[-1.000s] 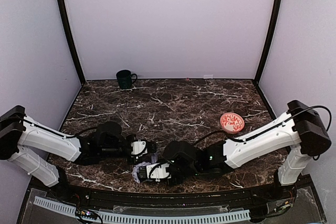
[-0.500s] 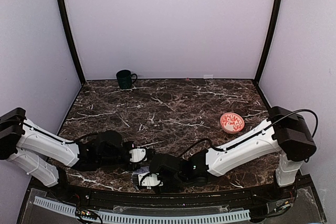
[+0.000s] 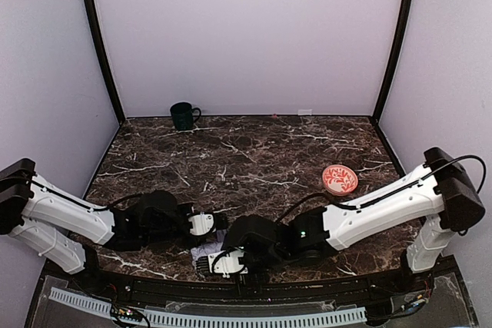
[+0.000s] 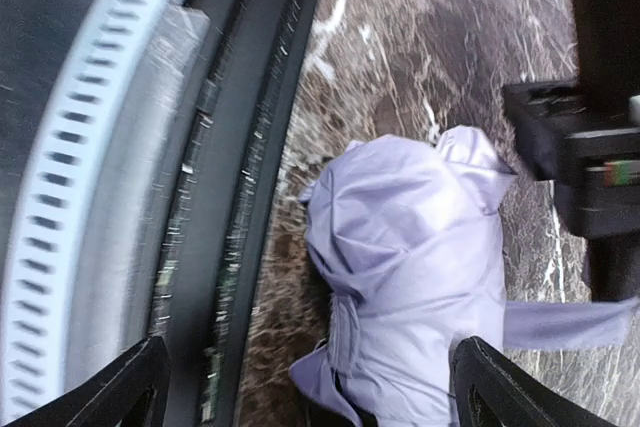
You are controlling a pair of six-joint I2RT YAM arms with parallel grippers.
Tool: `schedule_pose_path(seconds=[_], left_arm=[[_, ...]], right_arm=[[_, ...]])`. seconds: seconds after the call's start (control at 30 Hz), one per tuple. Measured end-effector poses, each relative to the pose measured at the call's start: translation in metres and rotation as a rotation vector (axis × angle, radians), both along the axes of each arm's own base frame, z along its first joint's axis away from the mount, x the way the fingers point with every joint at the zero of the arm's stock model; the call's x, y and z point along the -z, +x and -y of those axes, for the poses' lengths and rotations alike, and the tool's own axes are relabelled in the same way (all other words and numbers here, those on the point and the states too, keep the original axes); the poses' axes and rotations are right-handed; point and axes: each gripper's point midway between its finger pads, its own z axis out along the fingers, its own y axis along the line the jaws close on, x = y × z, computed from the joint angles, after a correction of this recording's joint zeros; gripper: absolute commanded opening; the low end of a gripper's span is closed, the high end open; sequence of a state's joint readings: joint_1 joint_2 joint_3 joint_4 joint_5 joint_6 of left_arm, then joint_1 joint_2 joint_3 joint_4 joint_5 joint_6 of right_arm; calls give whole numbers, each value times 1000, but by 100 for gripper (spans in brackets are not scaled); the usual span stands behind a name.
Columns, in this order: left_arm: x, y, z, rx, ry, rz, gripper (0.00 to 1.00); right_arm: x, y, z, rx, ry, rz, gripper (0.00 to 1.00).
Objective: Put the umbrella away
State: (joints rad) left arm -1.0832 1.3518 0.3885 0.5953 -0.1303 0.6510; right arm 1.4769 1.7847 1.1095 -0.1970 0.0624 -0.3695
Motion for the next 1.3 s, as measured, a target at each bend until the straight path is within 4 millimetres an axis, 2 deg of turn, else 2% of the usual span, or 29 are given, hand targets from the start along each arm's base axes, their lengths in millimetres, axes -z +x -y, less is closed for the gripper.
schedule_pose_path(seconds=[0.17, 0.3, 0.37, 0.47, 0.53, 0.63, 0.7, 0.73, 0.83, 0.97, 1.0, 1.1, 1.3], left_arm=[[2, 2, -1, -11, 12, 6, 0], [3, 2, -2, -13, 14, 6, 0], [3, 2, -2, -13, 16, 5, 0], [6, 3, -2, -12, 25, 6, 0], [8, 3, -2, -13, 32, 4, 0], [8, 3, -1, -12, 33, 1, 0], [9, 2, -1, -8, 33, -1, 0], [9, 2, -1, -6, 32, -2, 0], [6, 0, 1, 7, 26, -6, 0], [-9, -4, 4, 26, -3, 6, 0], [-14, -7, 4, 32, -12, 11, 0], [-29, -23, 7, 74, -24, 33, 0], [-41, -67, 12, 173, 39, 120, 0]], right_arm=[[-38, -17, 16, -34, 85, -80, 100], [-46, -6, 30, 9, 126, -137, 100], [-38, 10, 39, 53, 128, -154, 100], [-15, 34, 48, 121, 87, -162, 100], [4, 46, 47, 157, 56, -171, 100], [29, 59, 46, 192, 20, -202, 94], [41, 65, 46, 213, 11, -234, 87], [44, 66, 45, 218, 13, -253, 80], [48, 66, 41, 226, 27, -316, 48], [45, 66, 37, 281, 70, -453, 16], [44, 67, 37, 291, 78, -480, 11], [40, 66, 35, 333, 114, -583, 0], [33, 54, 30, 378, 134, -784, 0]])
